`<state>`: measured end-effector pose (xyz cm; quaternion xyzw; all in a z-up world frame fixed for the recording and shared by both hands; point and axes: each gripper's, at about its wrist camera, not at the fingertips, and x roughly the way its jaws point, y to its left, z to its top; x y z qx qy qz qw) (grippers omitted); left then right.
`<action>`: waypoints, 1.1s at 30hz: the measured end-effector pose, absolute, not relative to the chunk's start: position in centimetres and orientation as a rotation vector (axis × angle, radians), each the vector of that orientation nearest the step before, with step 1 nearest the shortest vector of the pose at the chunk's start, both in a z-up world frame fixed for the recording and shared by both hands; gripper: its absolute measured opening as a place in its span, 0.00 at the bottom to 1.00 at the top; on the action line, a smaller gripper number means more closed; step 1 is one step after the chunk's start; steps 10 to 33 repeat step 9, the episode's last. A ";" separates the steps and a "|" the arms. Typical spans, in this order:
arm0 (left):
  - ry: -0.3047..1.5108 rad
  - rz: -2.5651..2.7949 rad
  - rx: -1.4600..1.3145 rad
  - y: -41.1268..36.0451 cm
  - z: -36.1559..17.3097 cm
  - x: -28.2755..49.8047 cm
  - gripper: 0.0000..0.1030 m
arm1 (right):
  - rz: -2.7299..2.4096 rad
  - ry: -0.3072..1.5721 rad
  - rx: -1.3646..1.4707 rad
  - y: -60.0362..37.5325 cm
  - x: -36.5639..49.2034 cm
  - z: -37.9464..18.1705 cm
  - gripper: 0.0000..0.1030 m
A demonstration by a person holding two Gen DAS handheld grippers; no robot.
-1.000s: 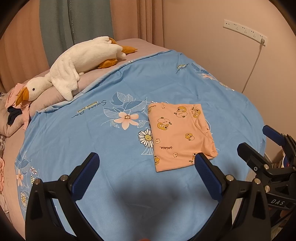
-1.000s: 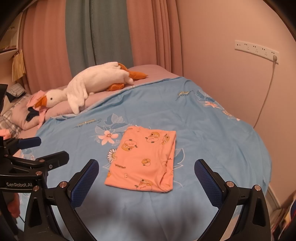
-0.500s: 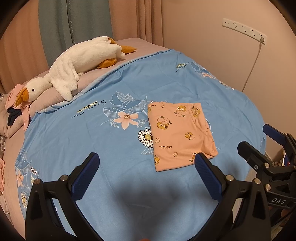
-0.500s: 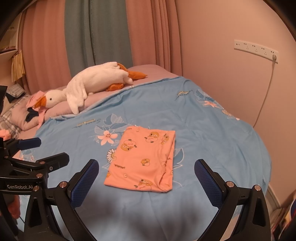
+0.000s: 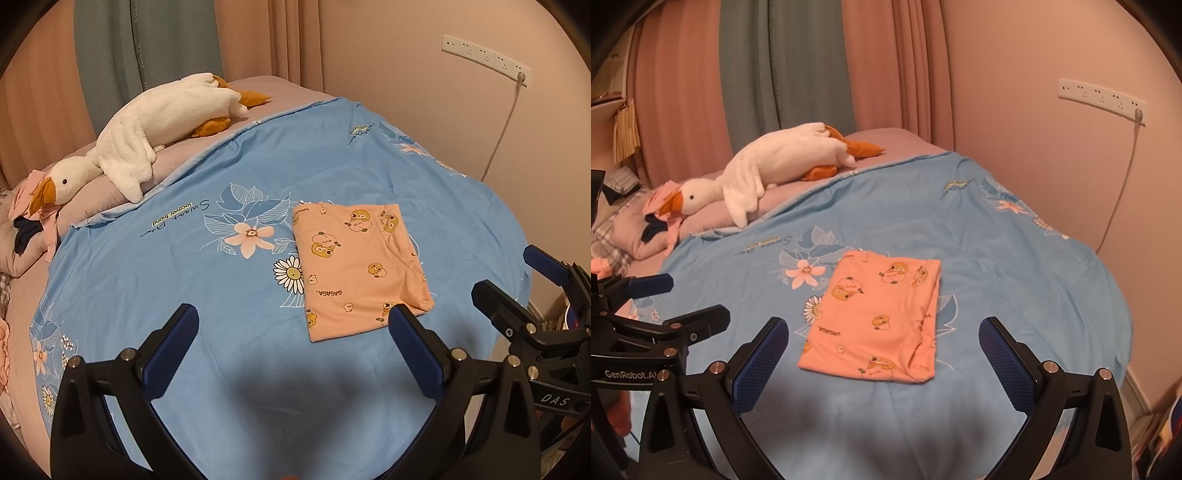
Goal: Fold small clothes
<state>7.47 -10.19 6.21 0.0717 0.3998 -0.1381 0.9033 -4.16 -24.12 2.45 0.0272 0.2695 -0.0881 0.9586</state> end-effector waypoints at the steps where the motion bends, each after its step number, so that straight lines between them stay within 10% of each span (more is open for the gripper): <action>1: 0.827 -0.285 0.147 -10.2 6.2 7.5 1.00 | -0.178 0.546 0.055 -24.1 -4.2 2.5 0.99; 33: 0.828 -0.284 0.147 -10.2 6.2 7.5 1.00 | -0.179 0.546 0.055 -24.1 -4.2 2.5 0.99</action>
